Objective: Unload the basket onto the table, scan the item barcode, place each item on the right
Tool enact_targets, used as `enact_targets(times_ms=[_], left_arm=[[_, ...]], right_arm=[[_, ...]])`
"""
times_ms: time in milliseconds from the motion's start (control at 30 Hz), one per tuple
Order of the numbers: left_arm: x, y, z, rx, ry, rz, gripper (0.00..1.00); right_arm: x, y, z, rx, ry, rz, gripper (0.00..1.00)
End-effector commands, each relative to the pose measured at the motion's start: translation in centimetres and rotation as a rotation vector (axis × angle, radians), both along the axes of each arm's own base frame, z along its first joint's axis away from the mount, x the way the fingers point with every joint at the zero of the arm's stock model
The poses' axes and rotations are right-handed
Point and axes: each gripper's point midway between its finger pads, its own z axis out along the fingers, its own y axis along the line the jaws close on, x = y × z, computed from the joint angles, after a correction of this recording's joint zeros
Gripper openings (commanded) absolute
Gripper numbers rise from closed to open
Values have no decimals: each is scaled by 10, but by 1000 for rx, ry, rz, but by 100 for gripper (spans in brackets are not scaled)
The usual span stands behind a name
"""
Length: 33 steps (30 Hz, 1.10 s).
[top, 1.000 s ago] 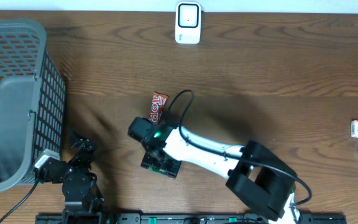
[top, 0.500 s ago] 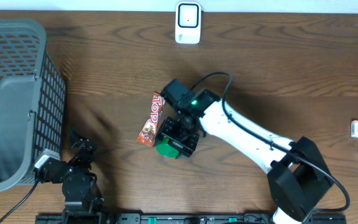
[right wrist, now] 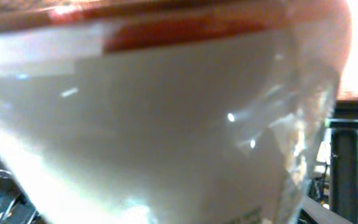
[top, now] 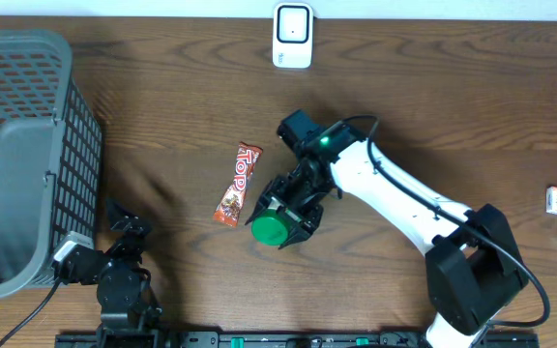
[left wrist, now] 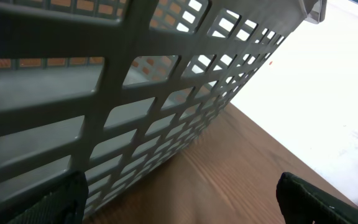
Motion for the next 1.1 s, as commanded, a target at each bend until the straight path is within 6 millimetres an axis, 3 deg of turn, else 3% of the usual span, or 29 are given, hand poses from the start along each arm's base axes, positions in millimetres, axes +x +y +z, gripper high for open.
enact_targets(times_ms=[0,200,400,667,1067], left_arm=[[-2,3,-11,5,35,19,97],[-2,3,-11,5,35,19,97],[-2,3,-11,5,35,19,97],[-2,3,-11,5,35,19,97],[-2,3,-11,5,35,19,97]], right_arm=[[9,-8,3,41,19,-26,43],[13,-26,-22,-8,74,-71,43],[23,-1,-27,195,157,-75,36],[30,8,-22,312,193,-83,47],[71,-23,-35,301,154,-198,50]])
